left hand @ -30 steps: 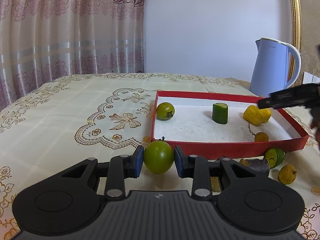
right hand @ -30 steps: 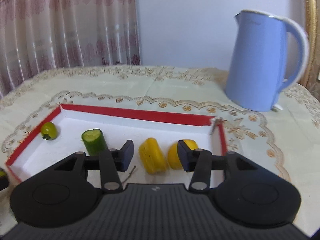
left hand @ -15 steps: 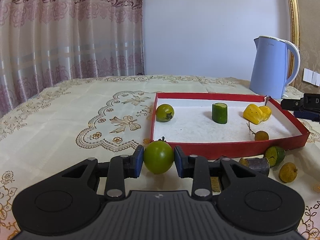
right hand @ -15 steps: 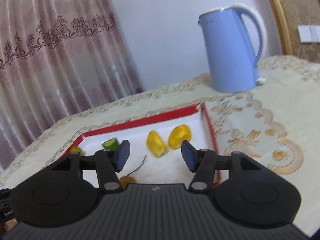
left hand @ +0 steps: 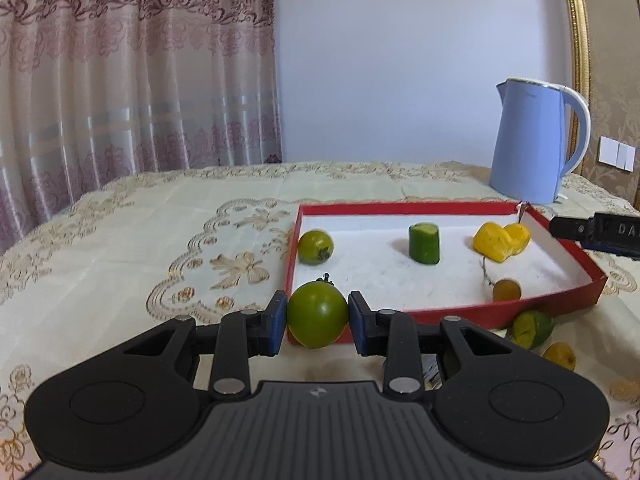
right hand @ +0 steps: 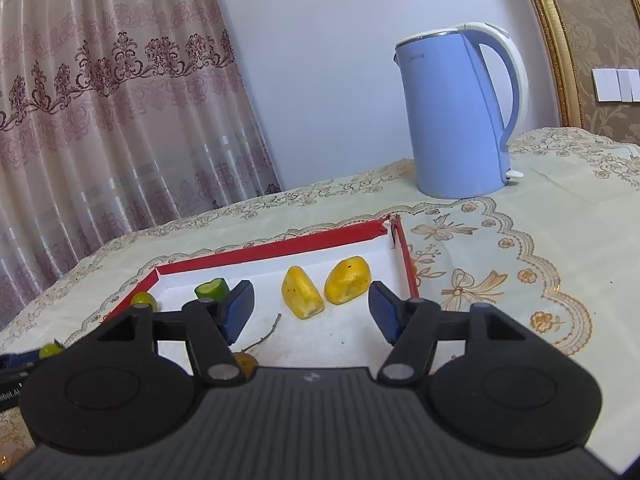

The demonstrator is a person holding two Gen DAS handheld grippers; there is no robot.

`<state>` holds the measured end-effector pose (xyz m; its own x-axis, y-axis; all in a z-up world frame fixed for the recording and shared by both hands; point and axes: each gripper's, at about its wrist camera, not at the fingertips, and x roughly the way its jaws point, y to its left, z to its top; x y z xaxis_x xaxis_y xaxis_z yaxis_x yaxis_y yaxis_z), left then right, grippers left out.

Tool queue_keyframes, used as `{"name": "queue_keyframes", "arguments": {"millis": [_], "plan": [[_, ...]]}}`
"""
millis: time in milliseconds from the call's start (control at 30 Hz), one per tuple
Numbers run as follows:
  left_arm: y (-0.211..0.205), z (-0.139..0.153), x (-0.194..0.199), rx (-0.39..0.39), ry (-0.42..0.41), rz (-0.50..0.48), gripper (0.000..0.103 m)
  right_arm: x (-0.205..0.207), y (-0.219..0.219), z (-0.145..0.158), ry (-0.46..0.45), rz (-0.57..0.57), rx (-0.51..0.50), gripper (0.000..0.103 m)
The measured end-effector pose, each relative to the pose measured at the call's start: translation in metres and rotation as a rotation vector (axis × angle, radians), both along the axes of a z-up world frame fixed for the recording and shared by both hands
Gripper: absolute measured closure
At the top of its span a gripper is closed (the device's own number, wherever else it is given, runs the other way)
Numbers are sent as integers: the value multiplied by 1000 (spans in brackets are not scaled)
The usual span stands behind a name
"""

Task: Organize fruits
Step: 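Carry the green tomato into the tray and open the left gripper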

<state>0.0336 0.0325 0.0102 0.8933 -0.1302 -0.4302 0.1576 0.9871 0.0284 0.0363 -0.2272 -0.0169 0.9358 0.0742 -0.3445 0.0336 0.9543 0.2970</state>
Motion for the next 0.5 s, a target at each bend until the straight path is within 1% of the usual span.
{"name": "queue_keyframes", "arguments": {"millis": [200,267,500], "plan": [[-17,10,10,18,-16,-27,71,-1,-1,-1,-1,-2,2,42],[-24,11,14,36,-17,-30,71,-1,-1,-1,1,-15,-2,35],[-44,6,32,93,-4,-45,71,-3,-4,-2,-9,-18,5,35]]}}
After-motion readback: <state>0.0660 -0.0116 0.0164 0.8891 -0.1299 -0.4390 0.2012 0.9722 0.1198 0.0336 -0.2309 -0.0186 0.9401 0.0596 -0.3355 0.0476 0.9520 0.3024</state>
